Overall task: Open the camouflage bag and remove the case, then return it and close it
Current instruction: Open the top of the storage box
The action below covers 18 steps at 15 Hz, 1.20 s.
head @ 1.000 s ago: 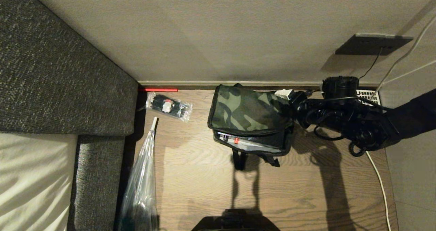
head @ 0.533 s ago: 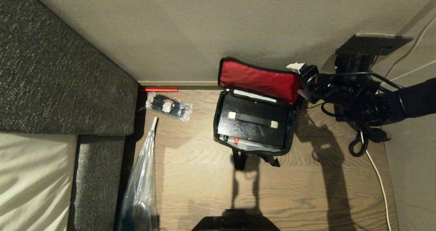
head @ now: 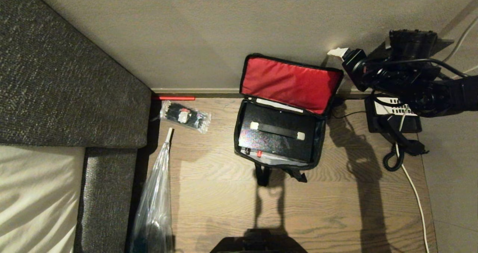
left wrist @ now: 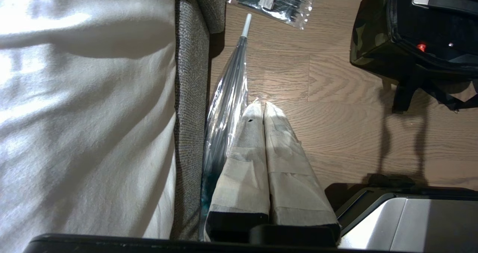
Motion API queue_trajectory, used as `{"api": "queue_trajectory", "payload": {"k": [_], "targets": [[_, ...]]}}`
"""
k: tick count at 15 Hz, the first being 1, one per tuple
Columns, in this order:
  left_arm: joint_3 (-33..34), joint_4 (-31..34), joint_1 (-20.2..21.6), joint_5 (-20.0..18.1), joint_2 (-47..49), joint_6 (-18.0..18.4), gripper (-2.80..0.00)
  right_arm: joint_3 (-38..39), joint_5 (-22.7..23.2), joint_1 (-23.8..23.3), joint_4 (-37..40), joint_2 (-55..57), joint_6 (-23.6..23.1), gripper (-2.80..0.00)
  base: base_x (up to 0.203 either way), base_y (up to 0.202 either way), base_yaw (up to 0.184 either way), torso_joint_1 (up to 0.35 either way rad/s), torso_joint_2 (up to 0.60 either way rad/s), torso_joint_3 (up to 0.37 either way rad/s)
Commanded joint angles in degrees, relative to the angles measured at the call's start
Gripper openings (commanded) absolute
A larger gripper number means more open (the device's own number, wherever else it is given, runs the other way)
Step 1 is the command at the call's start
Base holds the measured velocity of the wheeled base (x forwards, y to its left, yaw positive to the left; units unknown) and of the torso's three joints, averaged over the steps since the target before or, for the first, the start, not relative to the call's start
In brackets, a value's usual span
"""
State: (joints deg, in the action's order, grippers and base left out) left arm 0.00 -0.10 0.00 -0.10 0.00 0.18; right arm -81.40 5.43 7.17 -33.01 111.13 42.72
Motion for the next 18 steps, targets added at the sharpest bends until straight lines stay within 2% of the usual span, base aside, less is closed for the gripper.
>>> {"api": "queue_trajectory", "payload": {"k": [1, 4, 7, 8, 15, 18], "targets": [[0.00, 0.01, 0.00, 0.01, 0.00, -0.01, -2.80, 5.52, 0.96, 0.04, 1.88, -4.26, -3.92, 0.00, 0.000, 0.000, 0.000, 0.000, 0.00, 0.000], [0.00, 0.01, 0.00, 0.01, 0.00, -0.01, -2.80, 14.15, 1.45, 0.05, 3.59, -7.14, -9.33, 0.00, 0.000, 0.000, 0.000, 0.000, 0.00, 0.000], [0.00, 0.01, 0.00, 0.01, 0.00, -0.01, -2.80, 21.42, 1.66, 0.04, 3.45, -9.56, -12.84, 0.00, 0.000, 0.000, 0.000, 0.000, 0.00, 0.000], [0.00, 0.01, 0.00, 0.01, 0.00, -0.01, -2.80, 22.77, 1.61, 0.04, 3.58, -10.28, -14.52, -2.80, 0.000, 0.000, 0.000, 0.000, 0.00, 0.000], [0.00, 0.01, 0.00, 0.01, 0.00, -0.01, -2.80, 33.70, 1.13, 0.04, 3.92, -14.88, -20.80, -2.80, 0.000, 0.000, 0.000, 0.000, 0.00, 0.000], [0.00, 0.01, 0.00, 0.01, 0.00, -0.01, -2.80, 39.93, 1.10, 0.08, 5.34, -21.07, -23.09, -2.80, 0.000, 0.000, 0.000, 0.000, 0.00, 0.000]]}}
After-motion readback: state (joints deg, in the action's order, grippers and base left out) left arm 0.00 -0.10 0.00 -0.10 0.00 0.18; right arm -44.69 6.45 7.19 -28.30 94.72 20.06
